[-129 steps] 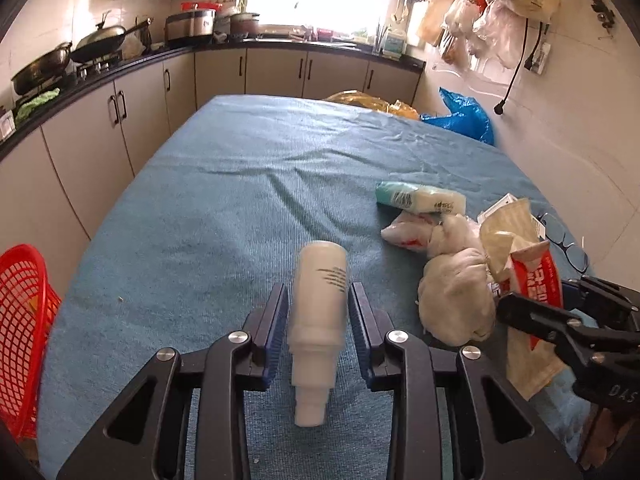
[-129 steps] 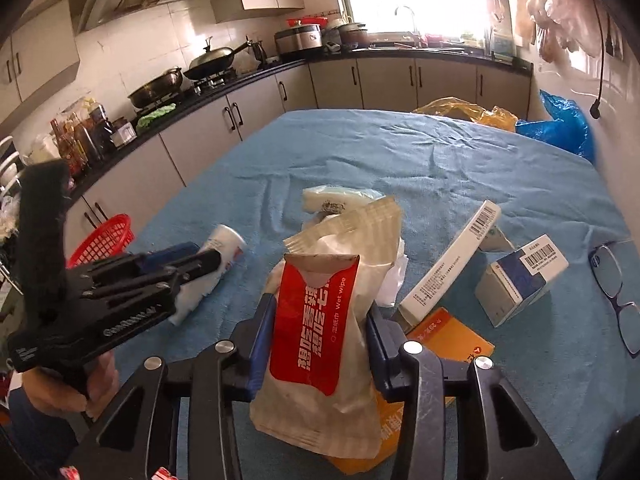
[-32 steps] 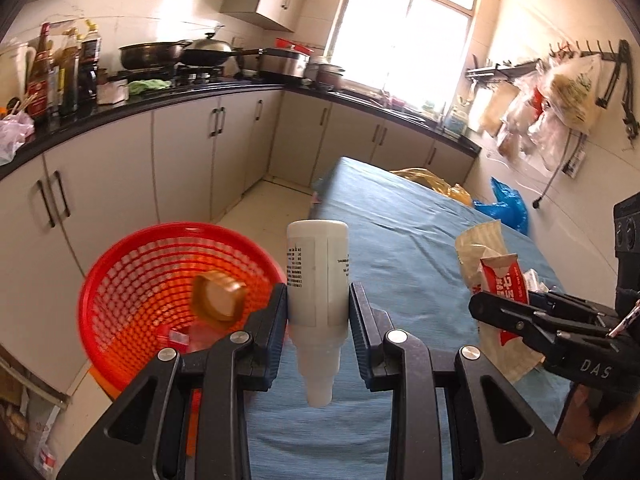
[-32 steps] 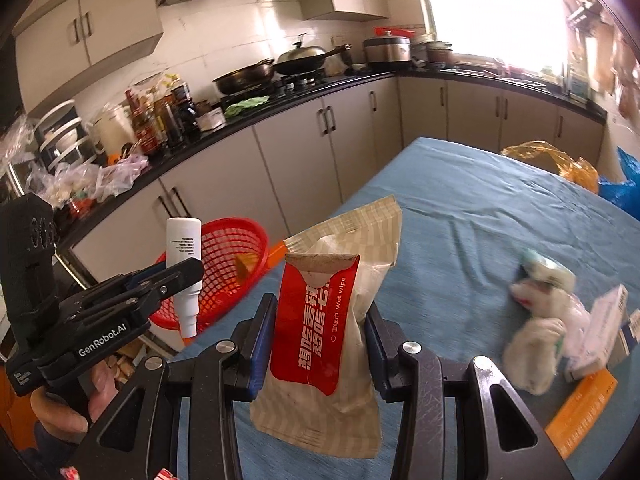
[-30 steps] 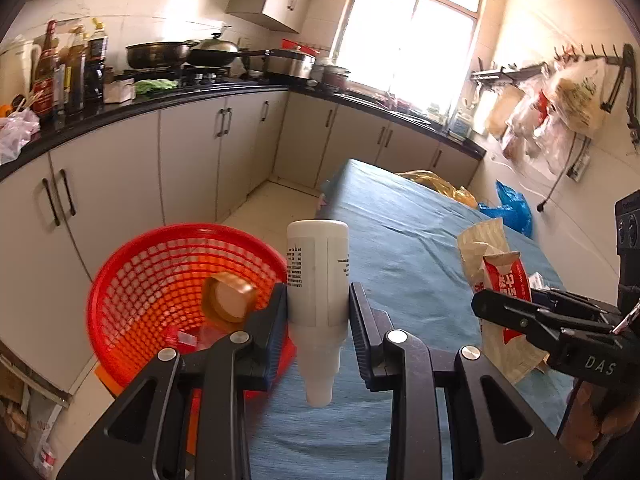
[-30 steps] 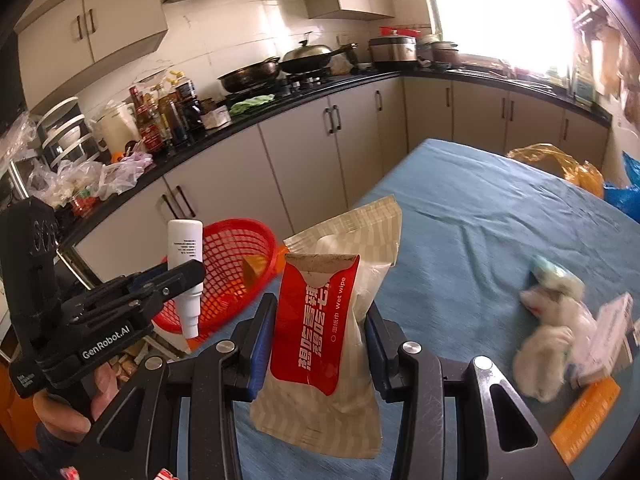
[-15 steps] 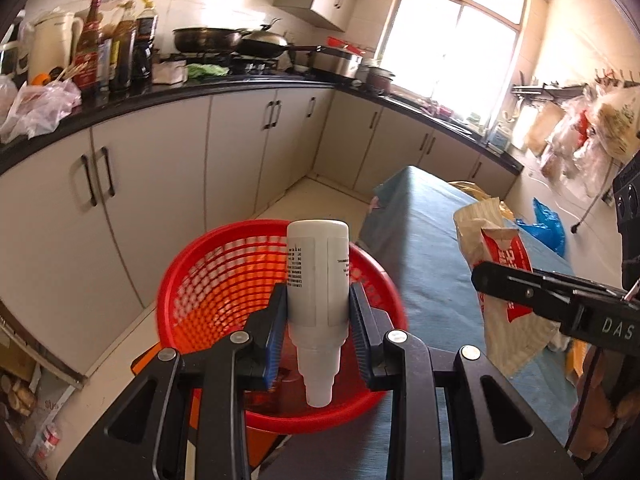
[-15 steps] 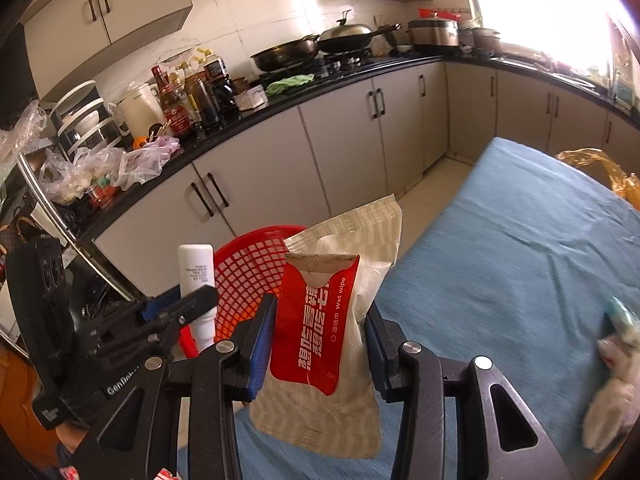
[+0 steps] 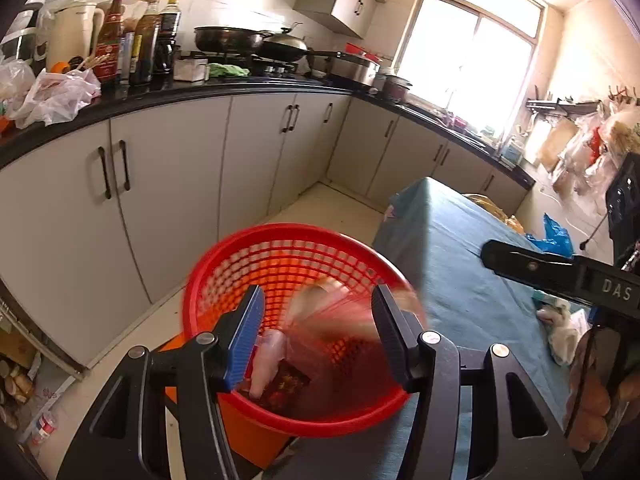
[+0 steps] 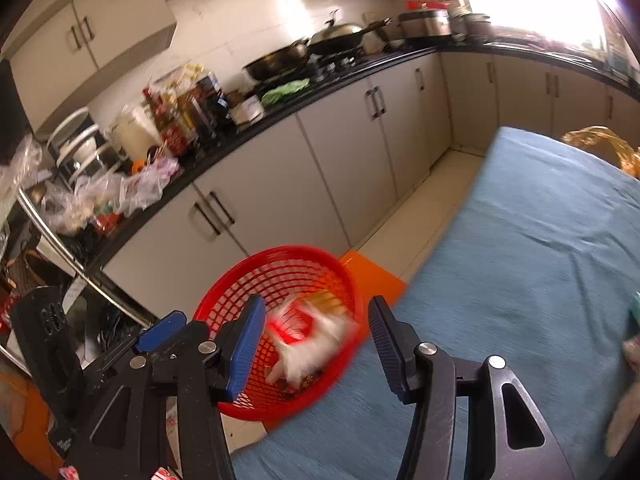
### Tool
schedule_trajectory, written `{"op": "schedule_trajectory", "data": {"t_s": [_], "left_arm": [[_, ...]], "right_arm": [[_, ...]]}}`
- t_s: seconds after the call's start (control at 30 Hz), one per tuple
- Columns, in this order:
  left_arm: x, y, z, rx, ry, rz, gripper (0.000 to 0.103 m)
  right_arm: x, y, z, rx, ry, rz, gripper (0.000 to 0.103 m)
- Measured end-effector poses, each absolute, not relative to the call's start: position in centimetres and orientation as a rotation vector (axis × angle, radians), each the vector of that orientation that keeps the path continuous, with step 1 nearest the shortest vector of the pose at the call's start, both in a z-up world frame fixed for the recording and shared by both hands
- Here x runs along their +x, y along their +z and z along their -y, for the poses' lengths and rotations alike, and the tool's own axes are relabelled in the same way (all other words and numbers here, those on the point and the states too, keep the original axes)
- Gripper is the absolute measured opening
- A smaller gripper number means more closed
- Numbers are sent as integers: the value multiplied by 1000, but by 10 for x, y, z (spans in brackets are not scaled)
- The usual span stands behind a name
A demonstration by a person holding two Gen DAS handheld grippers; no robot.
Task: Collect trash
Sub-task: 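Open both grippers over the red basket to drop the bottle and bag, then move back to the table and grasp the orange medicine box with the left gripper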
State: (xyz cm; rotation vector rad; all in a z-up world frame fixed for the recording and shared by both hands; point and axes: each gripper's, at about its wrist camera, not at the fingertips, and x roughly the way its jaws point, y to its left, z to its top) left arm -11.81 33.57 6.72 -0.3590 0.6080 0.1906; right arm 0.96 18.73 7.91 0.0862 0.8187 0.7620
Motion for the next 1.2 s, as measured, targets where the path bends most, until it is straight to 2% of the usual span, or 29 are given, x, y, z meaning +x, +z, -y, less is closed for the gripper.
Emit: {"op": "schedule_trajectory", "data": {"t_s": [0.2, 0.67, 0.73, 0.8, 0.93, 1.0, 1.2], "left_arm": [[-117, 72, -299, -342, 104, -616, 56], [-96, 81, -146, -129, -121, -695, 59], [-94, 81, -126, -102, -148, -708, 61], [-90, 81, -102, -70, -187, -726, 68], [-82, 82, -45, 16, -287, -758, 74], [-78, 80, -16, 59, -347, -781, 82], [-61, 59, 71, 216, -460, -854, 84]], "right_arm": [[-10, 77, -121, 132, 696, -806, 58], [-34, 81, 45, 292, 486, -733, 58], [-33, 82, 79, 338, 438, -722, 57], [-31, 82, 107, 375, 399, -711, 52], [-29, 75, 164, 444, 306, -672, 52], [-29, 66, 190, 519, 283, -672, 52], [-29, 55, 229, 702, 239, -689, 52]]}}
